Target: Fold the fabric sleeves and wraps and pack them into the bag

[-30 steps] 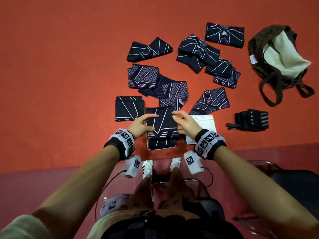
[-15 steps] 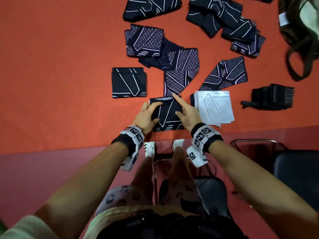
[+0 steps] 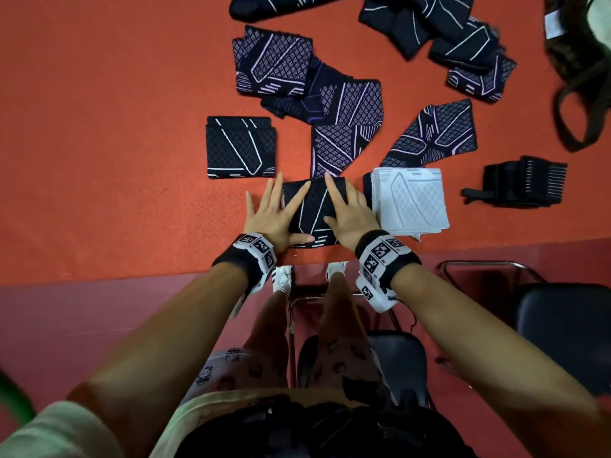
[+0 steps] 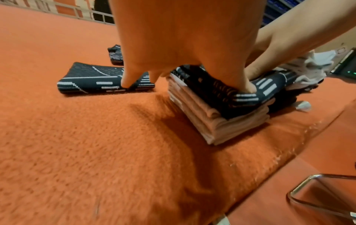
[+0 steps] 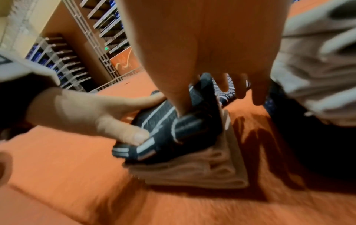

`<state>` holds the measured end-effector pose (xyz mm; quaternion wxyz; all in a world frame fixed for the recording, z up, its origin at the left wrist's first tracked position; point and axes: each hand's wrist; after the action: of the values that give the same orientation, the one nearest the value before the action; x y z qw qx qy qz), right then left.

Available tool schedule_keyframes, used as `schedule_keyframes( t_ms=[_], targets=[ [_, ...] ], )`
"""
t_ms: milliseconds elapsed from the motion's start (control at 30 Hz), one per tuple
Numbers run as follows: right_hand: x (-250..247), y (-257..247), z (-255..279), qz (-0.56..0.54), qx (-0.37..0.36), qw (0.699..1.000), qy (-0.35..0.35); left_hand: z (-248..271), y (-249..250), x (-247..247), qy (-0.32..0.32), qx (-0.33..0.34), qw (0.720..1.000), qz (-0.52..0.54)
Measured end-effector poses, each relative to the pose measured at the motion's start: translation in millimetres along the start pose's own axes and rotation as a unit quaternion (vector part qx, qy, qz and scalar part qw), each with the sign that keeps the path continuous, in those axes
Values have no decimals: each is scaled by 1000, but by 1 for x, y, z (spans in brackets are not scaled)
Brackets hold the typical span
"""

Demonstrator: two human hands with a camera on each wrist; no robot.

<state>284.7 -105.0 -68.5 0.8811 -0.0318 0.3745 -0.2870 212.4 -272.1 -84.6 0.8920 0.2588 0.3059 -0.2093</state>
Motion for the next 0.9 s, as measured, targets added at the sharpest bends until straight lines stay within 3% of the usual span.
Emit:
schedule_keyframes(
  t_ms=[133,233,333,467,633,767,900],
  targets=[
    [-24,-16,-4,1,27,999,-41,0,0,-19,-44,3,997,56],
    [-49,-33,-12,26,20,999,-22,0,-18,-37,50,35,986,156],
    [-73,-60,-32,27,-11,999,33,-10,-48,-62,160,-9,962,222],
    [-98,-98,-77,-103,-18,995,5,-34,-77,-104,207,-60,945,247],
    [-99,-113,-136,-150,45,987,-44,-81,-91,-127,169,-54,968,179],
    [-86,-111,-163,-185,56,979,-70,-100,-95,-124,80,-68,990,99],
    [-80,-109,-159,-247,33,965,-77,-98,-93,-119,77,-69,993,58]
  ],
)
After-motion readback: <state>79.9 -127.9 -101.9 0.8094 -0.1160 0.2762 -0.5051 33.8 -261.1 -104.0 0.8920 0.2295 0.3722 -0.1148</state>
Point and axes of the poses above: each hand's wrist, its own z-axis away from the middle knuckle, its own x-axis out of the palm, y = z × x, and after that the axes turned 9 degrees about -y, right-handed
